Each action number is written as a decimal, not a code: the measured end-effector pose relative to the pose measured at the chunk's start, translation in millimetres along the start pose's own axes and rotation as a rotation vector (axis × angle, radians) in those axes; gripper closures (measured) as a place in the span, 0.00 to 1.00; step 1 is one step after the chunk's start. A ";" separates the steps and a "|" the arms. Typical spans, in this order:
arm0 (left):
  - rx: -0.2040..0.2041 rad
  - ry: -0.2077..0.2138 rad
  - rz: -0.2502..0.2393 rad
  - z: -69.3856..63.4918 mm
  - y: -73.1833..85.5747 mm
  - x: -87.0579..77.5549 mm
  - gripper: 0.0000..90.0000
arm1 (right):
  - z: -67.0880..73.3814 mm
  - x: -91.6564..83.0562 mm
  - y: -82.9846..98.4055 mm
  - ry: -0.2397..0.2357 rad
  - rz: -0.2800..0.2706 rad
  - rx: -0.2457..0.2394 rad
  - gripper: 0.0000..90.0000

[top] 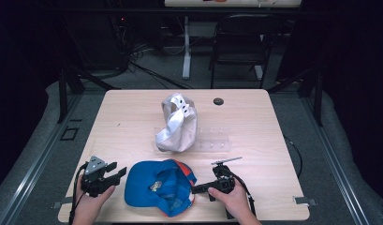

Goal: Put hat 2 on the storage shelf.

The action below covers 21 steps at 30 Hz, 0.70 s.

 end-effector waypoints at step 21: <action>0.004 -0.027 0.002 2.3 3.5 -4.1 0.58 | 1.4 9.3 1.6 -0.122 0.051 0.038 0.67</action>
Point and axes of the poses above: each handheld gripper's, and its own axes: x roughly forward along the jaws, y roughly out of its underside, z roughly to its left, the point moved 2 cm from there along x, roughly forward along the jaws, and after that the axes turned 5 degrees about y, right-handed, at the moved point
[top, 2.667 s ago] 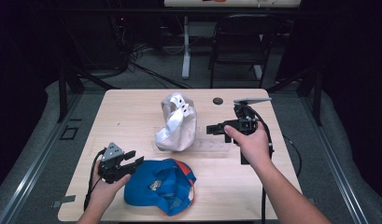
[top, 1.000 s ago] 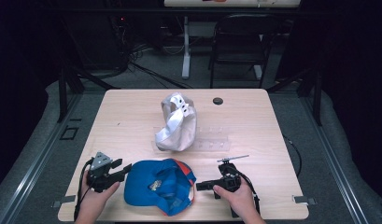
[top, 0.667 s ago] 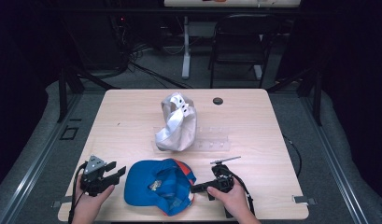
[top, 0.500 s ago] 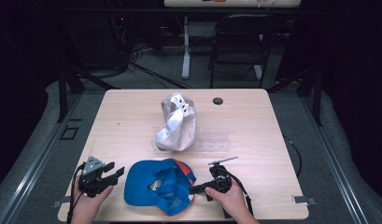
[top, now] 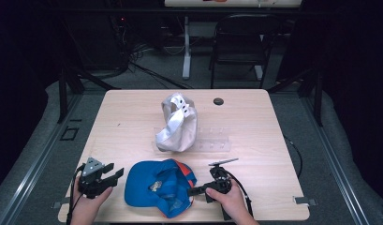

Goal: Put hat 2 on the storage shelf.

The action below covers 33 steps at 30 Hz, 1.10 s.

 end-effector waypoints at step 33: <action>0.004 -0.009 0.011 1.5 0.9 1.0 0.58 | 1.5 -14.5 -2.3 0.070 -0.063 0.086 0.86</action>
Point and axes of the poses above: each handheld gripper's, and its own axes: x roughly forward along the jaws, y roughly out of its underside, z roughly to its left, the point moved 2 cm from there along x, roughly forward along the jaws, and after that the axes turned 5 degrees about y, right-handed, at the moved point
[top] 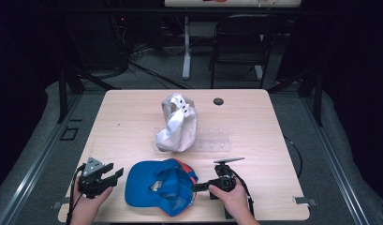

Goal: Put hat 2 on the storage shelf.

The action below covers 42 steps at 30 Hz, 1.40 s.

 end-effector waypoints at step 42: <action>-0.007 0.005 -0.001 3.4 -0.7 3.9 0.59 | 52.6 -108.9 -54.9 0.044 0.053 0.000 0.87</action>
Point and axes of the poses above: each handheld gripper's, and its own axes: x roughly forward along the jaws, y roughly out of its underside, z roughly to its left, the point moved 2 cm from there along x, roughly forward along the jaws, and after that the axes turned 5 degrees about y, right-handed, at the moved point
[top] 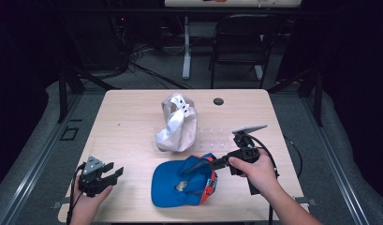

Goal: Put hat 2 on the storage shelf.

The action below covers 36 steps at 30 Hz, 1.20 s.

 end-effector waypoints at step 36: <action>-0.002 0.047 -0.008 -3.5 -9.2 9.4 0.59 | 30.0 -74.3 -34.5 -0.279 -0.122 0.114 0.87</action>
Point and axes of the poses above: each handheld gripper's, and its own axes: x roughly forward along the jaws, y roughly out of its underside, z roughly to its left, the point moved 2 cm from there along x, roughly forward along the jaws, and after that the axes turned 5 degrees about y, right-handed, at the moved point
